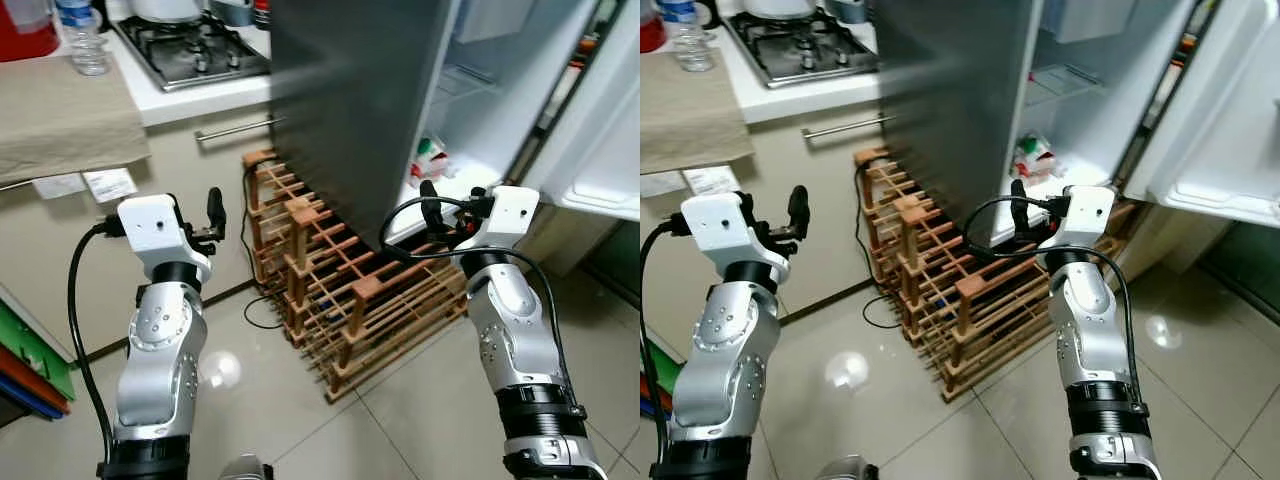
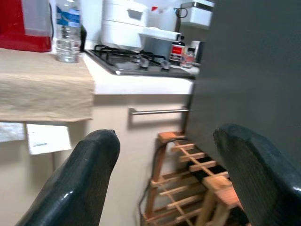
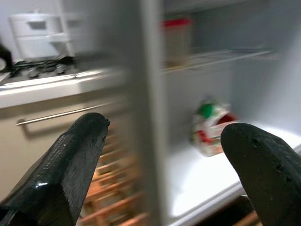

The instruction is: Restocking fridge

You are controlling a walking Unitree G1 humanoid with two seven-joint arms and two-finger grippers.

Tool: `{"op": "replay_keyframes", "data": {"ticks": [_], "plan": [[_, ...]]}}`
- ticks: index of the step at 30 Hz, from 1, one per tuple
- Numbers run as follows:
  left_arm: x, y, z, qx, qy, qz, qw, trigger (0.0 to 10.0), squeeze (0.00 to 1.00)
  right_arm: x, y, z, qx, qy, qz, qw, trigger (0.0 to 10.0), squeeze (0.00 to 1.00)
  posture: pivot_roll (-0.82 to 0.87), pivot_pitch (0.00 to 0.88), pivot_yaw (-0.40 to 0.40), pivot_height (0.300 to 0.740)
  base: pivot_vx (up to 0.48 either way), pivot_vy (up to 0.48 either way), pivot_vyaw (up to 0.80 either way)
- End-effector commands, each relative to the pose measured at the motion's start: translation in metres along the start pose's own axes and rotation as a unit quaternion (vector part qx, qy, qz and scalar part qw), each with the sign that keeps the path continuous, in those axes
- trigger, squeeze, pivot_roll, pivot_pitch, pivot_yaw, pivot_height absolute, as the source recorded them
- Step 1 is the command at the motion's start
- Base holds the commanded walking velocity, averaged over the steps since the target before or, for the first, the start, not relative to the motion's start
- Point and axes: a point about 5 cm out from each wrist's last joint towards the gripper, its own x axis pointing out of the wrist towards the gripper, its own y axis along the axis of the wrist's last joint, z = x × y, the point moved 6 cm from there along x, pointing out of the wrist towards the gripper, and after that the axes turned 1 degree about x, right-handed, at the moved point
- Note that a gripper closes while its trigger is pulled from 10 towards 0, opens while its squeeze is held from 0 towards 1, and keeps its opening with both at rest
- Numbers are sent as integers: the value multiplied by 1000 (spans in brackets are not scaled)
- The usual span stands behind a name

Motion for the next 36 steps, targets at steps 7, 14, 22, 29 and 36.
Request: {"op": "replay_keyframes", "data": {"ticks": [7, 14, 22, 29, 36], "plan": [[9, 8, -1, 33, 18, 8, 999, 10000, 0, 4, 4, -13, -25, 34, 3, 999, 10000, 0, -32, 0, -58, 740, 0, 0, 560], [13, 14, 9, 40, -3, 21, 999, 10000, 0, 4, 2, -15, -20, 43, 1, 999, 10000, 0, -32, 0, -54, 740, 0, 0, 557], [20, 13, 7, 32, 9, 21, 999, 10000, 0, 2, -1, -26, -38, 57, 1, 998, 10000, 0, -35, 0, -41, 740, 284, -307, 552], [21, 5, 8, 31, 9, 4, 999, 10000, 0, 2, -3, -29, -39, 60, 2, 997, 10000, 12, -36, 0, -35, 740, 323, -352, 546], [24, 4, 12, 44, 3, 7, 999, 10000, 0, 4, 4, -30, -47, 67, 18, 997, 10000, 12, -38, 0, -41, 740, 138, -151, 542]]}}
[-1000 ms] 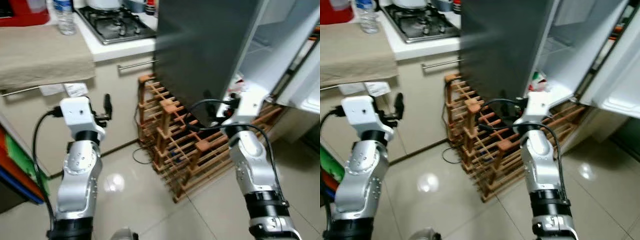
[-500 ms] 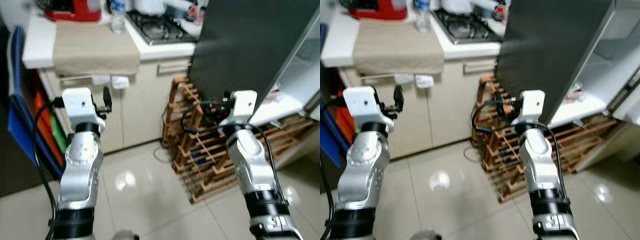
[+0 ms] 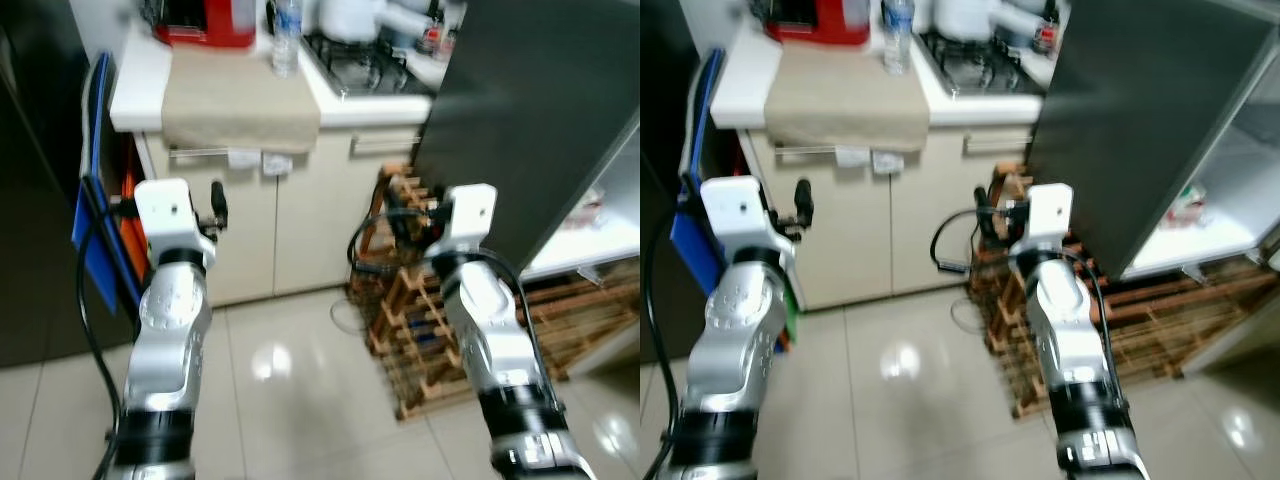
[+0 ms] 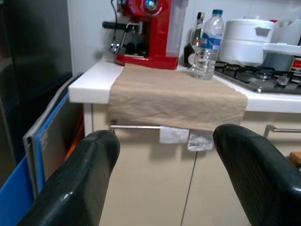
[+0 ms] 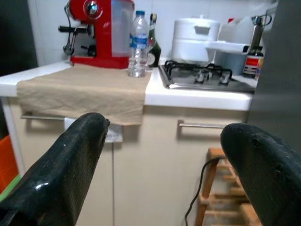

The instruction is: Restocking fridge

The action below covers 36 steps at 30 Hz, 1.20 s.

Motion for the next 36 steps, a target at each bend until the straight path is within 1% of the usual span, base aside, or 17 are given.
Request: {"op": "replay_keyframes", "data": {"ticks": [1, 2, 3, 4, 5, 7, 9, 10, 11, 12, 13, 17, 19, 20, 22, 29, 36], "plan": [[3, 10, 16, 7, -28, 20, 999, 10000, 0, -2, 7, 13, -23, -18, 14, 999, 10000, 0, -41, 0, -42, 740, 0, 0, 0], [3, 13, 18, 8, -36, 25, 999, 10000, 0, -1, 9, 14, -37, -23, 15, 999, 10000, 0, -41, 0, -42, 740, 0, 0, 0], [4, 18, 21, 1, -50, 37, 998, 10000, 0, -1, 12, 15, -47, -29, 20, 998, 10000, 0, -41, 0, -42, 740, 0, 0, 0], [4, 18, 21, 1, -50, 37, 998, 10000, 0, -1, 12, 15, -47, -29, 20, 998, 10000, 0, -41, 0, -42, 740, 0, 0, 0], [5, 32, 26, -15, -64, 64, 996, 10000, 0, 0, 26, 17, -65, -43, 49, 996, 10000, 0, -40, 0, -45, 740, 480, 0, 0], [6, 49, 27, -15, -67, 96, 993, 10000, 0, -1, 43, 20, -69, -58, 84, 992, 10000, 0, -44, 0, -42, 740, 480, 0, 0], [5, 63, 29, -14, -65, 123, 990, 10000, 0, -2, 56, 17, -71, -58, 116, 989, 10000, 0, -44, 0, -42, 740, 480, 0, 0], [4, 68, 30, -10, -65, 134, 989, 10000, 0, -3, 62, 16, -69, -59, 130, 987, 10000, 0, -44, 0, -42, 740, 480, 0, 0], [4, 68, 30, -10, -65, 134, 989, 10000, 0, -3, 62, 16, -69, -59, 130, 987, 10000, 0, -44, 0, -42, 740, 480, 0, 0], [3, 74, 33, -10, -69, 147, 987, 10000, 0, -4, 69, 14, -60, -58, 151, 985, 10000, 0, -49, 0, -39, 740, 480, 0, 0], [4, 76, 33, -12, -67, 151, 986, 10000, 0, -5, 71, 15, -61, -60, 156, 984, 10000, 0, -49, 0, -39, 740, 480, 0, 0], [7, 80, 35, -16, -68, 156, 985, 10000, 0, -6, 72, 19, -54, -72, 163, 983, 10000, 0, -49, 0, -39, 740, 480, 0, 0], [11, 85, 38, -10, -80, 163, 983, 10000, 0, -6, 67, 24, -46, -86, 155, 983, 10000, 0, -49, 0, -39, 740, 480, 0, 0], [11, 85, 38, -10, -80, 163, 983, 10000, 0, -6, 67, 24, -46, -86, 155, 983, 10000, 0, -49, 0, -39, 740, 480, 0, 0], [12, 87, 43, -6, -92, 164, 982, 10000, 0, -6, 63, 27, -40, -94, 145, 984, 10000, 0, -48, 0, -43, 740, 480, 0, 0], [11, 82, 52, -1, -111, 154, 982, 10000, 0, -6, 59, 26, -46, -94, 141, 985, 10000, 0, -51, 0, -39, 740, 480, 0, 0], [12, 77, 55, -1, -120, 144, 982, 10000, 0, -5, 55, 22, -44, -88, 131, 986, 10000, 0, -50, 0, -39, 740, 480, 0, 0]]}}
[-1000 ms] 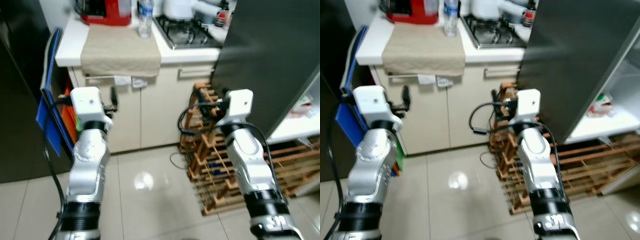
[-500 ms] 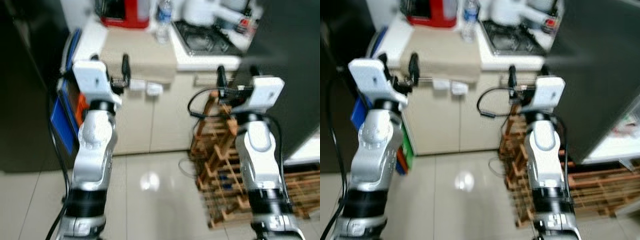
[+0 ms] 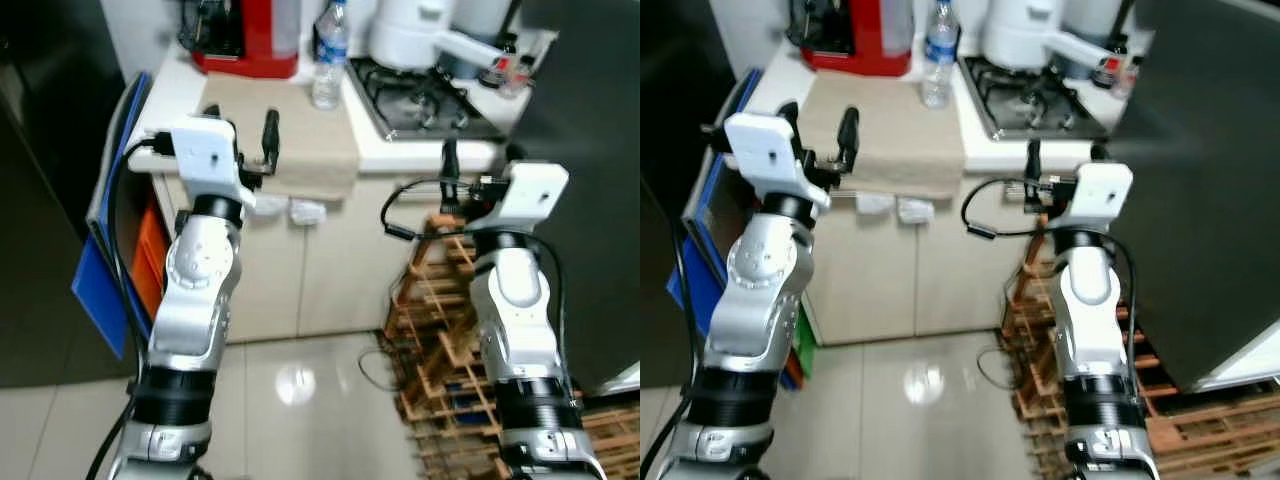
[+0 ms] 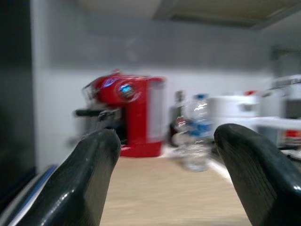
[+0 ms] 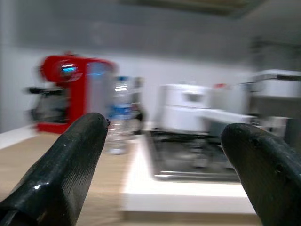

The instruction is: Restocking fridge

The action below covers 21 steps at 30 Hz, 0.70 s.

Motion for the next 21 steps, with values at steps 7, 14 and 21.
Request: {"op": "replay_keyframes", "data": {"ticks": [7, 14, 21], "plan": [[2, -1, 12, -6, -16, -3, 1000, 10000, 0, 2, 4, 13, -14, -10, 5, 1000, 10000, 0, -50, 0, -39, 740, 480, 0, 0], [2, -2, 10, -7, -12, -6, 1000, 10000, 0, 1, 2, 12, -13, -11, 1, 1000, 10000, 0, -48, 0, -39, 740, 480, 0, 0], [2, -5, 6, -18, 0, -13, 1000, 10000, 0, 0, -1, 8, -11, -2, -6, 1000, 10000, 0, -51, 0, -41, 740, 480, 0, 0]]}}
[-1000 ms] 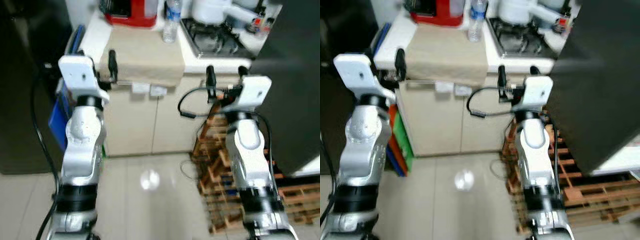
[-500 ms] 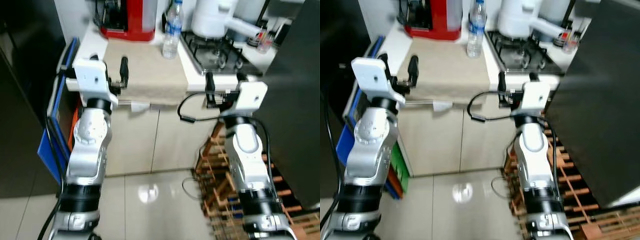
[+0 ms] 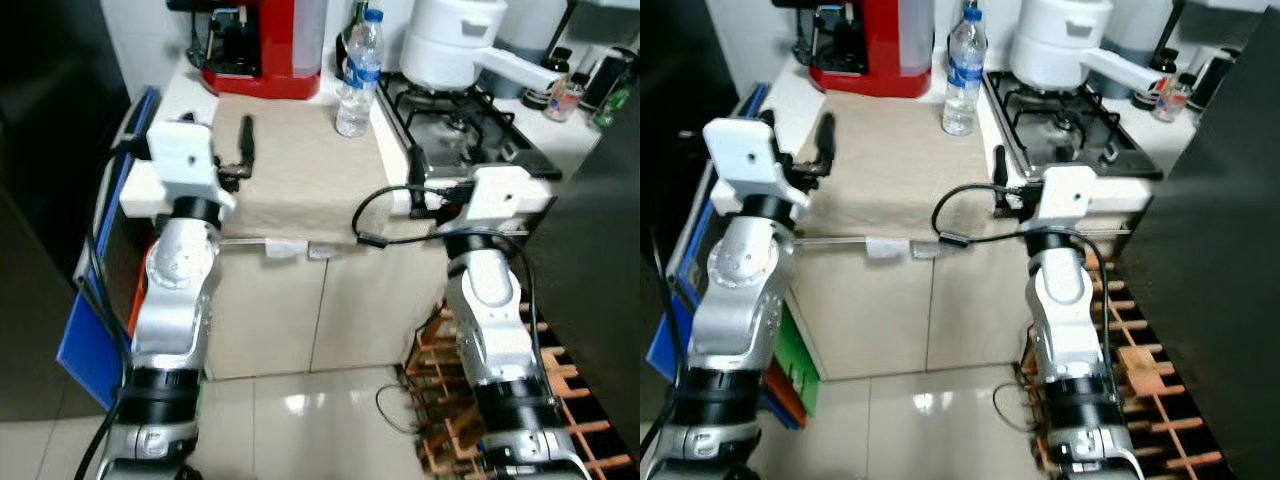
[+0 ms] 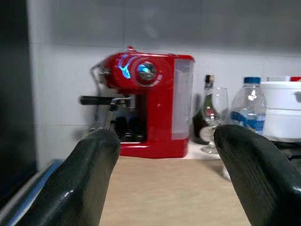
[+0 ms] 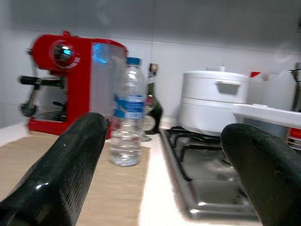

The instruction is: Restocking fridge

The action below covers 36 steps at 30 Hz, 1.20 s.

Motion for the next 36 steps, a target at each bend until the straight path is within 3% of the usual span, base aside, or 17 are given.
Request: {"op": "replay_keyframes", "data": {"ticks": [1, 8, 23, 28, 32, 34, 36], "plan": [[2, 3, 12, -9, -12, 2, 1000, 10000, 0, 0, 2, 10, -6, -10, 0, 1000, 10000, 0, -51, 0, -41, 740, 480, 0, 0], [2, 0, 6, -12, 3, -4, 1000, 10000, 0, 0, 0, 10, -9, -8, -4, 1000, 10000, 0, -53, 0, -42, 740, 480, 0, 0], [2, 2, 11, -17, -7, 0, 1000, 10000, 0, 1, -5, 10, -8, -8, -17, 1000, 10000, 0, -49, 0, -44, 740, 480, 0, 0], [-1, -11, 21, -8, -71, -35, 997, 10000, 0, 12, 5, 9, 7, -4, -15, 1000, 10000, 0, -48, 0, -43, 740, 57, 0, 0], [-29, -37, 58, -37, -223, -90, 970, 10000, 0, 27, 18, 13, 17, -8, -18, 1000, 10000, 0, -25, 0, -65, 740, 0, 0, 0], [-44, -44, 79, -45, -298, -108, 947, 10000, 0, 32, 19, 14, 19, -5, -25, 999, 10000, 0, -19, 0, -69, 740, 0, 0, 0], [-48, -45, 85, -43, -318, -107, 941, 10000, 0, 35, 20, 15, 20, -5, -26, 999, 10000, 0, -12, 0, -72, 740, 0, 0, 0]]}}
